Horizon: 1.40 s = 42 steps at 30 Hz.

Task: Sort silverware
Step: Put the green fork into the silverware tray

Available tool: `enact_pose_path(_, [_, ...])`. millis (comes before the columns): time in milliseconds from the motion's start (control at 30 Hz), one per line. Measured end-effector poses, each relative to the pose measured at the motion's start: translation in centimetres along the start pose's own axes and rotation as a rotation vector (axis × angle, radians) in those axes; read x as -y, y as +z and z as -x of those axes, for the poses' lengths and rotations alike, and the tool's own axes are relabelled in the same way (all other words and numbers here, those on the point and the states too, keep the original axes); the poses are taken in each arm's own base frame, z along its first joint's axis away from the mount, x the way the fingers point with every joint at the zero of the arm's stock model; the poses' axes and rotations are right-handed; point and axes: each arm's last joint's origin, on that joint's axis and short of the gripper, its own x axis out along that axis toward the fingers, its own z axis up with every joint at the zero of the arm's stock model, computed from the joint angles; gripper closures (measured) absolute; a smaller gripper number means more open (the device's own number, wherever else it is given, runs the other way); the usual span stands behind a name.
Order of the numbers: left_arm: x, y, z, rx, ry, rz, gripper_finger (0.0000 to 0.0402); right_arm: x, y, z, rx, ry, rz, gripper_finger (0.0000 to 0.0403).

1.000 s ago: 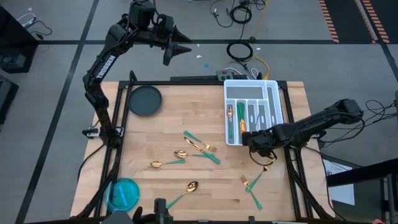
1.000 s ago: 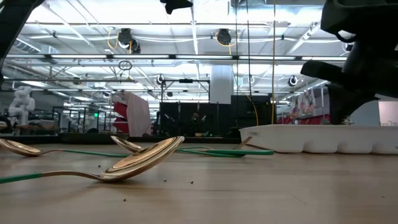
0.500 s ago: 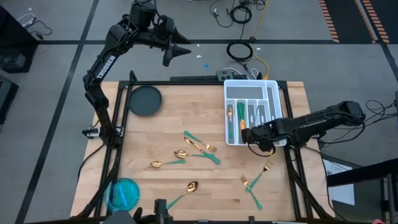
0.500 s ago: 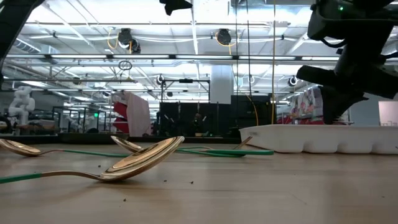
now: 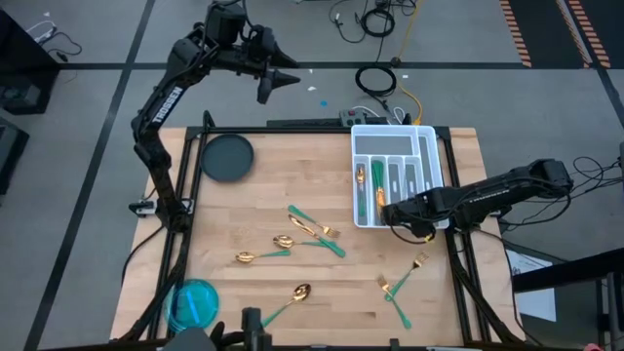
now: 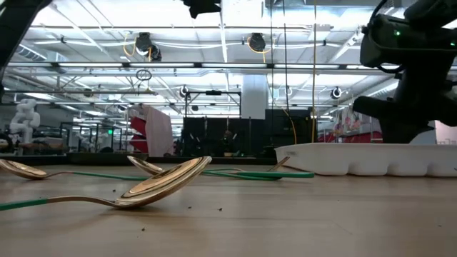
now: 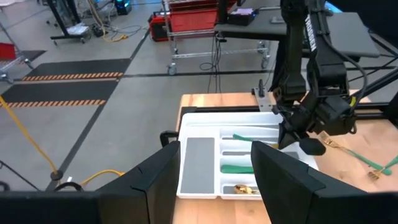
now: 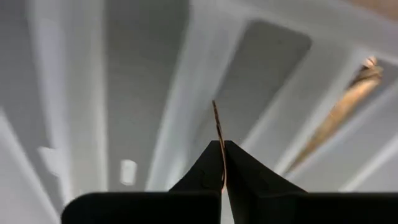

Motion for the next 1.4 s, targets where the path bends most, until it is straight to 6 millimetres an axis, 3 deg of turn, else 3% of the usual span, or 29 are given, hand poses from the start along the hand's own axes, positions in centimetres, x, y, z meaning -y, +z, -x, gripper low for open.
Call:
enact_pose_path(500, [-0.2, -0.3, -0.4, -0.015, -0.001, 0.016, 0.0196, 0.6, -0.4, -0.2, 0.027, -0.066, -0.027, 0.0403])
enact_pose_path(700, [-0.2, -0.3, -0.4, -0.014, 0.001, 0.015, 0.0196, 1.1, -0.7, -0.3, 0.134, -0.123, -0.253, 0.0395])
enact_pose_path(1100, [-0.2, -0.3, -0.4, -0.019, 0.015, 0.008, 0.0196, 0.8, -1.2, -0.6, 0.148, -0.091, -0.418, 0.0273])
enact_pose_path(1267, [-0.3, -0.4, -0.4, -0.036, 0.048, 0.018, 0.0196, 0.8, -2.0, -0.4, -0.016, -0.101, -0.505, 0.0230])
enact_pose_path(1400, [-0.3, -0.4, -0.4, -0.036, 0.051, 0.047, 0.0196, 1.6, -3.1, 1.1, -0.077, -0.167, -0.622, 0.0216])
